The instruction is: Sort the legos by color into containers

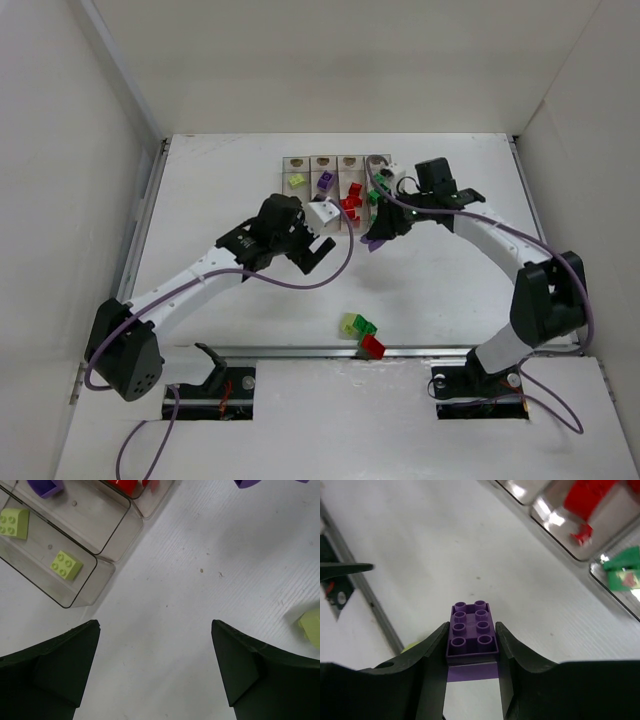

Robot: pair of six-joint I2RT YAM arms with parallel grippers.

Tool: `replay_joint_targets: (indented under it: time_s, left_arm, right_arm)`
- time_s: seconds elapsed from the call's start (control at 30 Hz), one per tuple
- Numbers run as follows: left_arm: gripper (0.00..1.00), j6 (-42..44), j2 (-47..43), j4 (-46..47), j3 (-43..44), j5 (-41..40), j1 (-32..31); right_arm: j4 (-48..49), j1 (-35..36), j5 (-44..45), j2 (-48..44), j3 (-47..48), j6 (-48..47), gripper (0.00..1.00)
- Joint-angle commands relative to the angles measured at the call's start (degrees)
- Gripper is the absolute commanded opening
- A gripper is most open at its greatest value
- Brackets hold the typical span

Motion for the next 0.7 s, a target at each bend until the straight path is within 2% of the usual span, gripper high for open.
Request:
replay_joint_targets:
  time_s: [0.0, 0.13, 0.2, 0.23, 0.37, 0.4, 0.43, 0.53, 0.57, 0.6, 0.63, 0.67]
  left_arm:
    - [0.91, 1.4, -2.2, 0.7, 4.4, 3.6, 0.9]
    - [0.91, 3.8, -3.7, 2.1, 6.8, 6.1, 0.9]
    - [0.90, 5.7, -6.3, 3.8, 6.8, 8.5, 1.4]
    - [0.89, 8.5, -7.4, 4.6, 6.8, 12.2, 2.0]
    - [0.76, 11.8, -10.5, 6.4, 6.8, 21.6, 3.3]
    - [0.76, 11.8, -10.5, 6.4, 6.8, 23.0, 3.3]
    - [0.76, 10.9, -10.5, 6.4, 7.5, 24.5, 3.3]
    - [0.87, 0.9, -9.8, 8.6, 8.1, 22.7, 3.3]
    - [0.87, -1.8, -9.8, 9.7, 8.1, 18.7, 3.3]
    - [0.87, -4.2, -9.8, 12.1, 8.1, 16.3, 3.3]
    - [0.85, -6.6, -10.4, 13.1, 8.1, 13.9, 3.3]
    - [0.82, -6.6, -10.4, 14.3, 8.1, 8.6, 2.6]
  right_arm:
    - [4.1, 0.9, -10.8, -5.3, 2.9, -2.8, 0.00]
    - [5.3, 1.4, -18.3, -6.5, 7.8, -4.0, 0.00]
    - [3.1, 2.1, -18.3, -7.2, 10.1, -8.2, 0.00]
    - [1.8, 2.1, -17.4, -7.2, 10.8, -10.0, 0.00]
    - [-1.3, 2.7, -16.0, -7.2, 13.4, -11.8, 0.00]
    - [-0.7, 2.7, -15.1, -7.2, 14.5, -9.2, 0.00]
    - [2.2, 2.7, -13.6, -6.6, 15.0, -1.7, 0.00]
    - [7.9, 2.7, -9.1, -5.8, 16.4, 8.3, 0.00]
    - [9.4, 3.4, -6.2, -5.8, 16.4, 17.3, 0.00]
    - [10.6, 3.9, 1.2, -5.8, 16.4, 22.5, 0.00]
    - [11.4, 3.9, 4.3, -5.8, 15.7, 27.9, 0.00]
    - [11.9, 3.9, 6.9, -6.3, 15.7, 38.2, 0.00]
